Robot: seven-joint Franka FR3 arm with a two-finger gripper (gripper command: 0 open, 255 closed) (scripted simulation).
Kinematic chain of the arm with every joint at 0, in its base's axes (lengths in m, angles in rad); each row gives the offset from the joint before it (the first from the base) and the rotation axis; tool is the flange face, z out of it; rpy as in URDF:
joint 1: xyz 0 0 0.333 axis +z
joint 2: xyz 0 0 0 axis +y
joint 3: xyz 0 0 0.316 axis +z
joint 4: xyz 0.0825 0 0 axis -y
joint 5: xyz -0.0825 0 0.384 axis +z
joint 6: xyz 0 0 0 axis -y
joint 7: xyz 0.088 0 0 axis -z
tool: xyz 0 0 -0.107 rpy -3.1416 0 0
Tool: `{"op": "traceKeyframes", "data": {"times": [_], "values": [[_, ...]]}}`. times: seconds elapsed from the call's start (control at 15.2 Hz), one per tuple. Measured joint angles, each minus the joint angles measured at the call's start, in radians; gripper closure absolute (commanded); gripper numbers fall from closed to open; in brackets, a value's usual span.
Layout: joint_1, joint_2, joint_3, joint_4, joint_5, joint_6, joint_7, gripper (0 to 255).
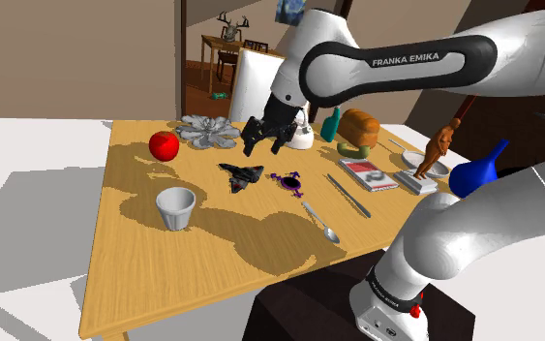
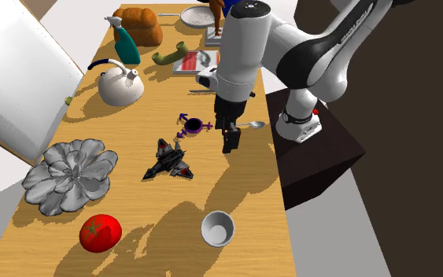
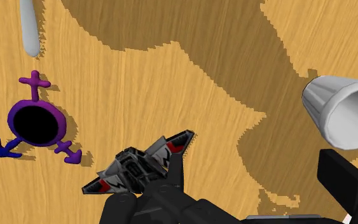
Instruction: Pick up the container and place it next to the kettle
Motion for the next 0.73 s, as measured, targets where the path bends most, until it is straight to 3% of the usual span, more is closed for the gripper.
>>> {"op": "traceKeyframes", "data": {"times": [0.4,0.73], "values": [[0.012,0.18,0.097,0.039,-0.006,0.155,0.107,0],[0.009,0.361,0.17,0.099,-0.065,0.281,0.217,0]]}}
